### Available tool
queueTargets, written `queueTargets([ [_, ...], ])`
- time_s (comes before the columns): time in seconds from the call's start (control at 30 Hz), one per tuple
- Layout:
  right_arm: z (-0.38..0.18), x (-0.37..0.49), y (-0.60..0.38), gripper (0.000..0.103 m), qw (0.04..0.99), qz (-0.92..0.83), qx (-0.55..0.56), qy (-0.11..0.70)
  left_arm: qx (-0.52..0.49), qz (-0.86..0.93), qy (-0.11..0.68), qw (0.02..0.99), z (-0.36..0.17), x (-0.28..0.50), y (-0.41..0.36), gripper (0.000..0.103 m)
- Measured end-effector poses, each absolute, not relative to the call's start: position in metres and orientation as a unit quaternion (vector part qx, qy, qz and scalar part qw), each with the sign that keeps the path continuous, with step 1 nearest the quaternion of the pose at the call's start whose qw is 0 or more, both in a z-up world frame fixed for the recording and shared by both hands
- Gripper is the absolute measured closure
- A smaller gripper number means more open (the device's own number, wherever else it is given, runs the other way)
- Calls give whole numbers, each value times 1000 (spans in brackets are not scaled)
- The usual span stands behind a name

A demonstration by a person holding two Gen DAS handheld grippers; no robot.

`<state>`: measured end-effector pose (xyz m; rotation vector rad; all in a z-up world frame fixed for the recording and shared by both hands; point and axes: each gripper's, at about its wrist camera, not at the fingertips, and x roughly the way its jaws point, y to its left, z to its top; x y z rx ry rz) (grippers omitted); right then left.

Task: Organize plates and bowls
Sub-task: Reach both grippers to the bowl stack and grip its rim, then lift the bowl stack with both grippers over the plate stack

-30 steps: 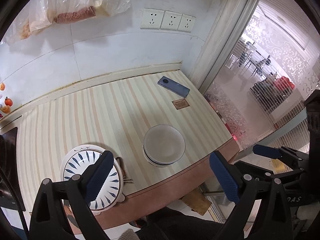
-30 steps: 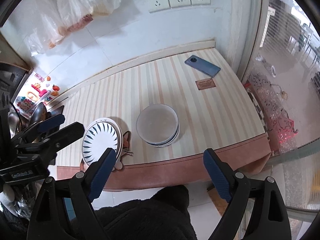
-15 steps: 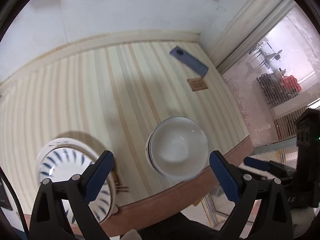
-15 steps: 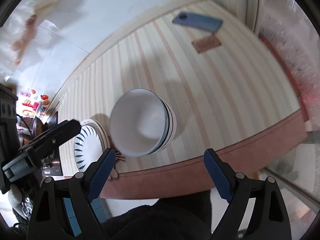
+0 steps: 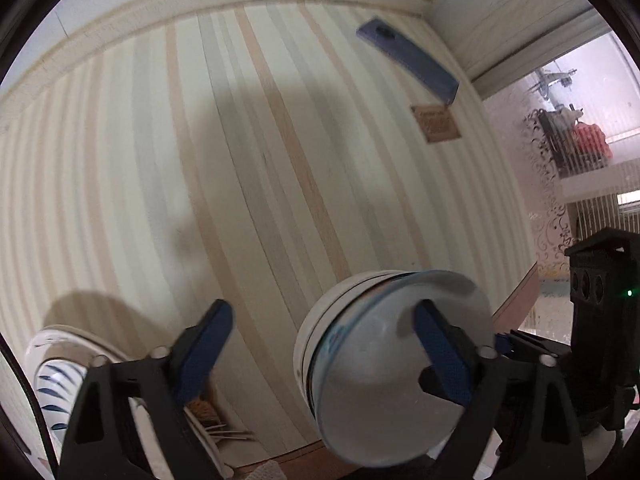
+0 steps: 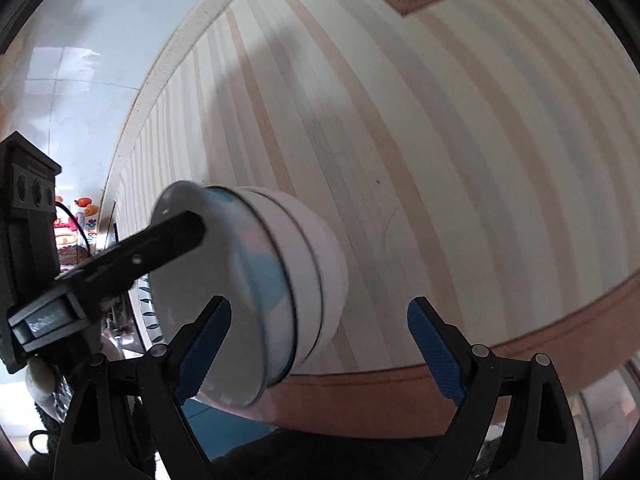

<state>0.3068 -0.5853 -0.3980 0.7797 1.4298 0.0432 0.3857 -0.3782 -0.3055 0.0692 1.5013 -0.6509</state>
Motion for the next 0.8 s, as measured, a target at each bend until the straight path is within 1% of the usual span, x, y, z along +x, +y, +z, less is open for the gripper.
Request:
queueTargets([
  [0.07, -409, 311, -585, 11, 678, 31, 364, 638, 29, -292, 689, 663, -319, 387, -381, 36],
  [0.13, -416, 314, -582, 11, 672, 42, 371, 640, 31, -290, 696, 656, -326, 387, -382, 40],
  [0.2, -423, 316, -581, 11, 666, 45, 376, 643, 27, -293, 705, 645, -332, 387, -382, 41],
  [0.23, -428, 317, -580, 11, 658, 50, 384, 646, 25, -297, 708, 640, -335, 386, -382, 45],
  [0.27, -433, 317, -579, 13, 652, 53, 392, 647, 18, -305, 710, 634, -336, 385, -383, 47],
  [0.3, -434, 317, -580, 18, 653, 55, 401, 640, 11, -308, 712, 631, -337, 384, -382, 47],
  [0.33, -434, 319, -579, 25, 656, 61, 404, 634, 6, -311, 713, 629, -337, 384, -381, 50],
  [0.37, -436, 321, -578, 39, 654, 69, 409, 633, 0, -315, 714, 626, -337, 383, -381, 52],
  [0.4, -439, 321, -578, 48, 652, 68, 413, 632, -1, -313, 713, 627, -336, 382, -381, 52],
  [0.63, -443, 325, -570, 49, 659, 63, 412, 627, -9, -300, 709, 638, -333, 381, -379, 55],
  [0.8, -442, 331, -566, 49, 657, 69, 408, 631, -16, -290, 708, 643, -331, 378, -367, 55],
])
